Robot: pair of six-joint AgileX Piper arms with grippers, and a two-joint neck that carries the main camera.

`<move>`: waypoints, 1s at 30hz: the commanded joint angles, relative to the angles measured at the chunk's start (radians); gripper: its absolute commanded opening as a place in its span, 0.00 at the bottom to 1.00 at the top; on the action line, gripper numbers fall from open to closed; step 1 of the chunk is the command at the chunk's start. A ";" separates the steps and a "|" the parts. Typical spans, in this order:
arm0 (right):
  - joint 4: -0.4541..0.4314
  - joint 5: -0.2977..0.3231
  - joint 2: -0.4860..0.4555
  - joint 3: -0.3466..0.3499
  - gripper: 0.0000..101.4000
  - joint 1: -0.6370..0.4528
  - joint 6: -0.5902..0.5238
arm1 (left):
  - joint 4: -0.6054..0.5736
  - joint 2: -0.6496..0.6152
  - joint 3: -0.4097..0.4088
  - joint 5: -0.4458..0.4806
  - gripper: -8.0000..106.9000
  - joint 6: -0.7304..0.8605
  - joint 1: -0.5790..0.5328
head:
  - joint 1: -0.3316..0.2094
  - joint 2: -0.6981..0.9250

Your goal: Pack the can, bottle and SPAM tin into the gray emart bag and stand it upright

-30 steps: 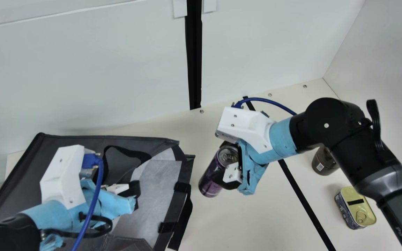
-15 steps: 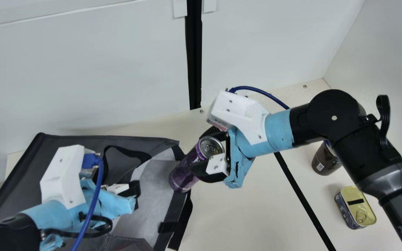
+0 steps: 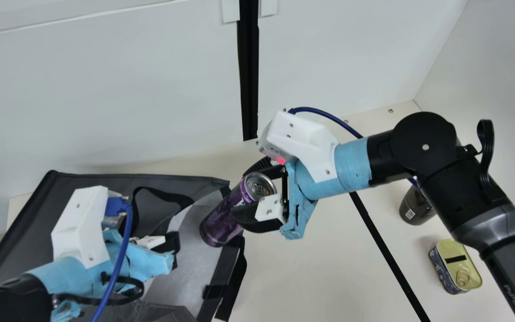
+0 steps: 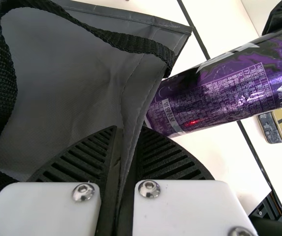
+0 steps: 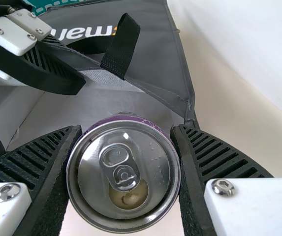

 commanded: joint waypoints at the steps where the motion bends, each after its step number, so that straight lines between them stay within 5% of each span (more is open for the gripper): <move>1: 0.005 0.001 0.004 0.003 0.00 -0.002 -0.004 | 0.000 0.000 0.000 0.000 0.00 0.000 0.000 | -0.023 -0.002; 30: 0.074 -0.043 0.045 0.079 0.00 0.031 -0.033 | 0.000 0.000 0.000 0.000 0.00 0.000 0.000 | -0.023 -0.002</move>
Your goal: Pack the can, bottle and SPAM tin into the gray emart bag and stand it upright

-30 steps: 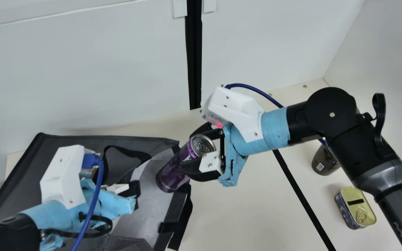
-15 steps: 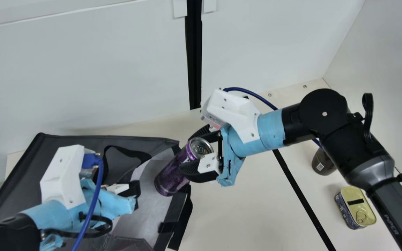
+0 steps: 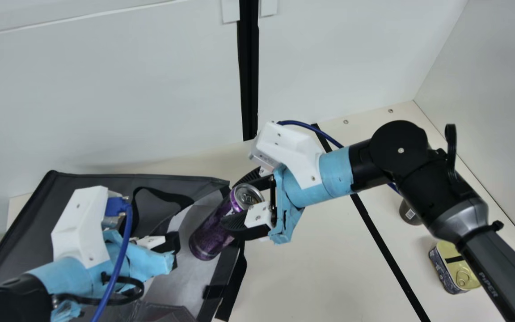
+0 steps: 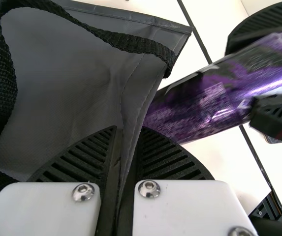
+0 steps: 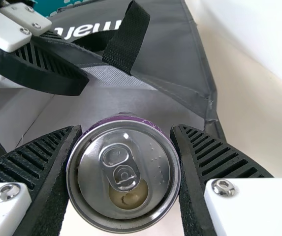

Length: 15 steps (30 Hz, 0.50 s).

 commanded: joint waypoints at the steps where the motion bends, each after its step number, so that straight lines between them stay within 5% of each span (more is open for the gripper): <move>1: 0.005 -0.012 0.001 0.013 0.00 0.006 -0.001 | 0.000 0.000 0.000 0.000 0.00 0.000 0.000 | -0.024 -0.001; 15: 0.072 -0.105 0.010 0.112 0.00 0.069 -0.026 | 0.000 0.000 0.000 0.000 0.00 0.000 0.000 | -0.024 -0.001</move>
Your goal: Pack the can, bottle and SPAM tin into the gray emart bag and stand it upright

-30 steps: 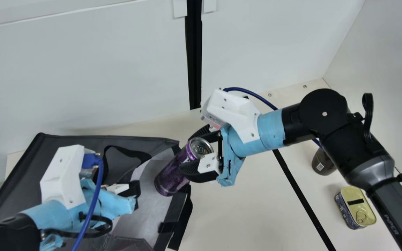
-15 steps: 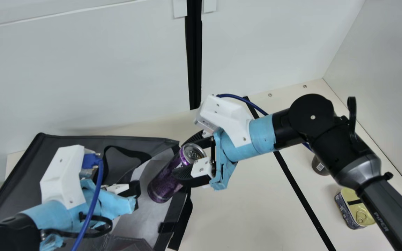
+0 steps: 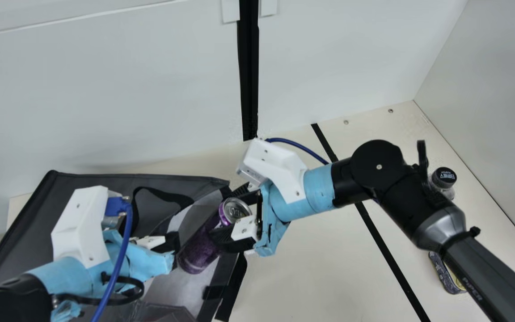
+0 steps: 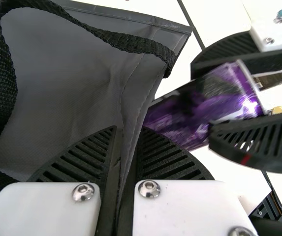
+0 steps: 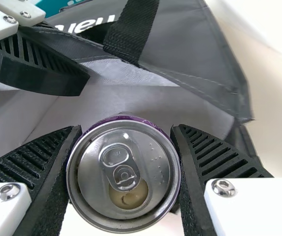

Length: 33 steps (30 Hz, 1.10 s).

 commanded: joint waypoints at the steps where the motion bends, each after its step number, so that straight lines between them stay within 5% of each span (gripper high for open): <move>1: 0.011 -0.013 0.002 0.011 0.00 0.008 -0.006 | 0.000 0.000 0.000 0.000 0.00 0.000 0.000 | -0.023 -0.001; 21: 0.125 -0.128 0.063 0.118 0.00 0.113 -0.081 | 0.000 0.000 0.000 0.000 0.00 0.000 0.000 | -0.023 -0.001; 33: 0.162 -0.191 0.124 0.120 0.00 0.172 -0.104 | 0.000 0.000 0.000 0.000 0.00 0.000 0.000 | -0.023 -0.001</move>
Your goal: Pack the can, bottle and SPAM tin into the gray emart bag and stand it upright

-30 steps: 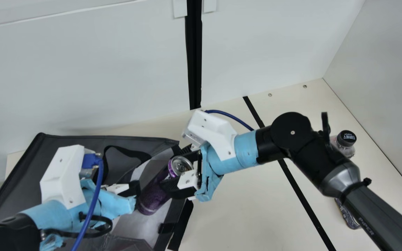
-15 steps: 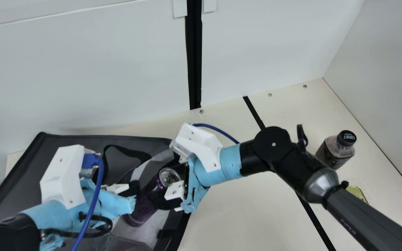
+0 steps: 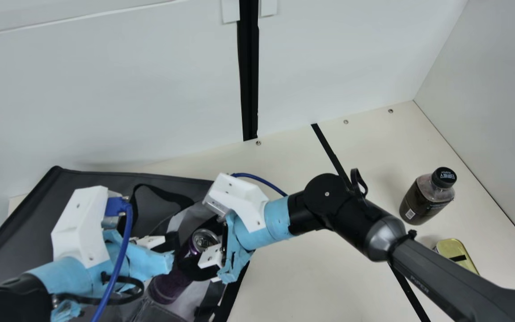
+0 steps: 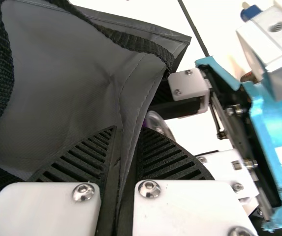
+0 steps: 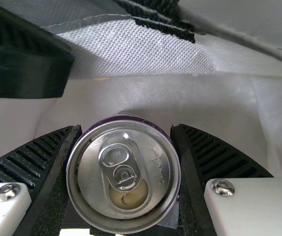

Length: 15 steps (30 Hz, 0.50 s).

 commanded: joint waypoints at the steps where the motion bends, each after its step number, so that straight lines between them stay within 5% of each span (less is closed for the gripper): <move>1: 0.004 -0.014 0.010 -0.008 0.00 0.007 -0.001 | 0.000 0.000 0.000 0.000 0.00 0.000 0.000 | -0.023 -0.001; 15: 0.023 -0.113 0.071 -0.074 0.00 0.035 0.000 | 0.000 0.000 0.000 0.000 0.00 0.000 0.000 | -0.023 -0.001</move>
